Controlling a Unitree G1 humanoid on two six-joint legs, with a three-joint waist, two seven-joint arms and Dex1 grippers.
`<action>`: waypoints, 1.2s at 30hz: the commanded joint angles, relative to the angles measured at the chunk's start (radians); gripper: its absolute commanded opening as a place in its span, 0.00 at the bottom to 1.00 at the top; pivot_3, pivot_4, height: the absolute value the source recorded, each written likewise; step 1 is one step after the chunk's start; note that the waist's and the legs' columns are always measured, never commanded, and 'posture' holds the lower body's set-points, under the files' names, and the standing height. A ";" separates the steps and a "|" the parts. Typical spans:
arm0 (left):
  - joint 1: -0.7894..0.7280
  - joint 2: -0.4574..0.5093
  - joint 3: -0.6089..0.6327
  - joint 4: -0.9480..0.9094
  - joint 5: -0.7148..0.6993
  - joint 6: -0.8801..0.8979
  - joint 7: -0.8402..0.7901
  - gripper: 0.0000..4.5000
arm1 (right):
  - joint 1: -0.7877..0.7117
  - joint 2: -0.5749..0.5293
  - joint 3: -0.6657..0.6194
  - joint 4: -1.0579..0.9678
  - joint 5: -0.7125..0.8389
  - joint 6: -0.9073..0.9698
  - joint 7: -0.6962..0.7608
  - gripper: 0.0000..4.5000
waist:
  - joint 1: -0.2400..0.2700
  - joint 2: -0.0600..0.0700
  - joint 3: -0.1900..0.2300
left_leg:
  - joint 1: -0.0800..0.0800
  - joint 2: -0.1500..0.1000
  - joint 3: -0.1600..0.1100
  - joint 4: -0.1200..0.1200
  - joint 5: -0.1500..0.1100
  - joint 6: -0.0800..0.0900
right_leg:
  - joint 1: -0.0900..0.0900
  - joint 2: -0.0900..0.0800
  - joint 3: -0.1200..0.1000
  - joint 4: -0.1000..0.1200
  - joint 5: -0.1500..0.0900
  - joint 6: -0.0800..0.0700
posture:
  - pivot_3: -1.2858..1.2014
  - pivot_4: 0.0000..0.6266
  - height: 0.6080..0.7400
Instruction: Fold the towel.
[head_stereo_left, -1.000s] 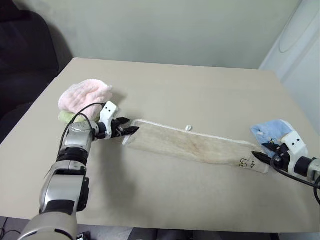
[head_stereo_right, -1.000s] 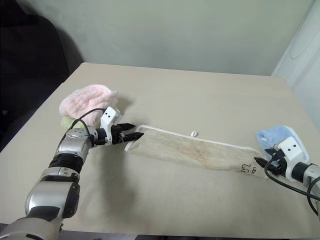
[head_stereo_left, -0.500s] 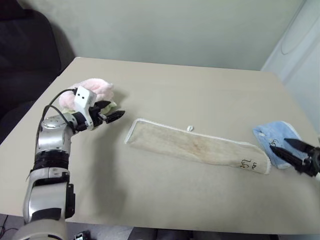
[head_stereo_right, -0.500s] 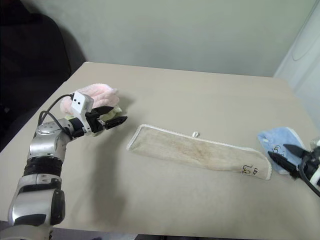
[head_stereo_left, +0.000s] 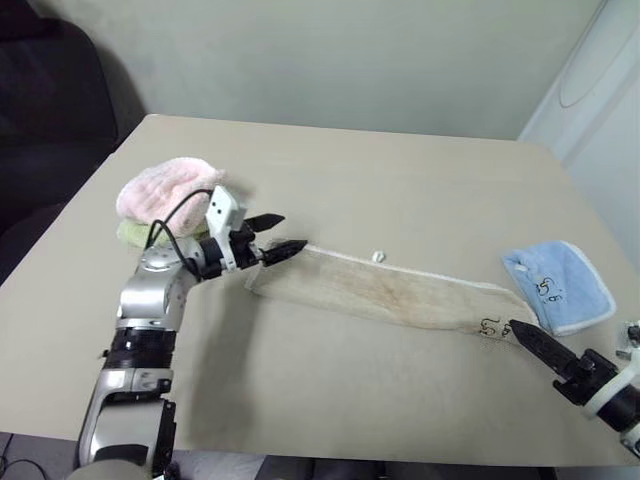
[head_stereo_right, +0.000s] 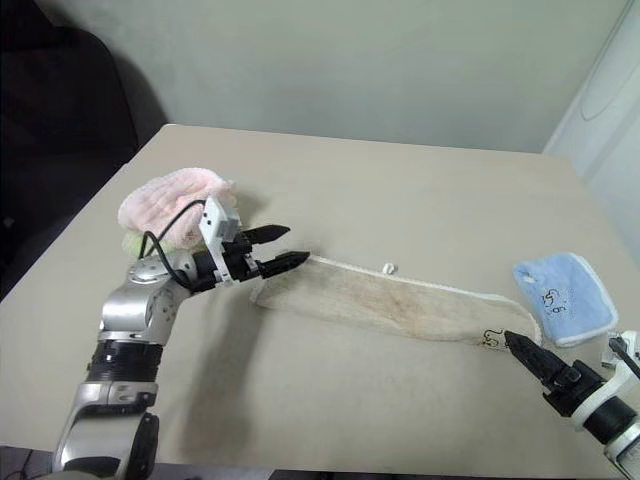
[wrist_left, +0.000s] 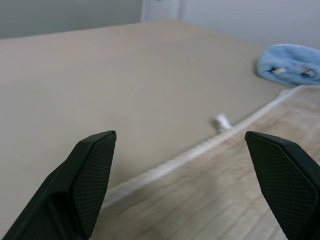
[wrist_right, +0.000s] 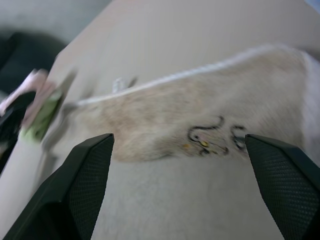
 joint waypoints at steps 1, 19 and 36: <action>0.010 -0.025 -0.007 -0.099 -0.035 0.029 0.021 1.00 | 0.024 0.013 0.026 -0.020 0.117 -0.062 -0.156 1.00 | 0.000 0.000 0.000 | 0.000 0.000 0.000 0.000 0.000 0.000 | 0.000 0.000 0.000 0.000 0.000 0.000 | 0.52 0.24 1.00; 0.063 -0.074 -0.035 -0.202 -0.062 0.069 0.075 1.00 | -0.120 0.052 0.218 0.164 0.189 -0.279 -0.425 1.00 | -0.003 -0.001 -0.001 | 0.001 0.000 0.000 0.000 -0.002 0.000 | 0.000 -0.001 0.000 0.000 -0.001 0.002 | 0.52 0.24 1.00; 0.080 -0.075 -0.046 -0.216 -0.066 0.064 0.097 1.00 | -0.139 0.093 0.212 0.124 0.197 -0.372 -0.479 0.30 | -0.005 -0.016 -0.010 | 0.001 0.001 -0.001 -0.002 -0.006 -0.001 | -0.001 -0.001 -0.001 -0.001 0.003 -0.003 | 0.52 0.24 1.00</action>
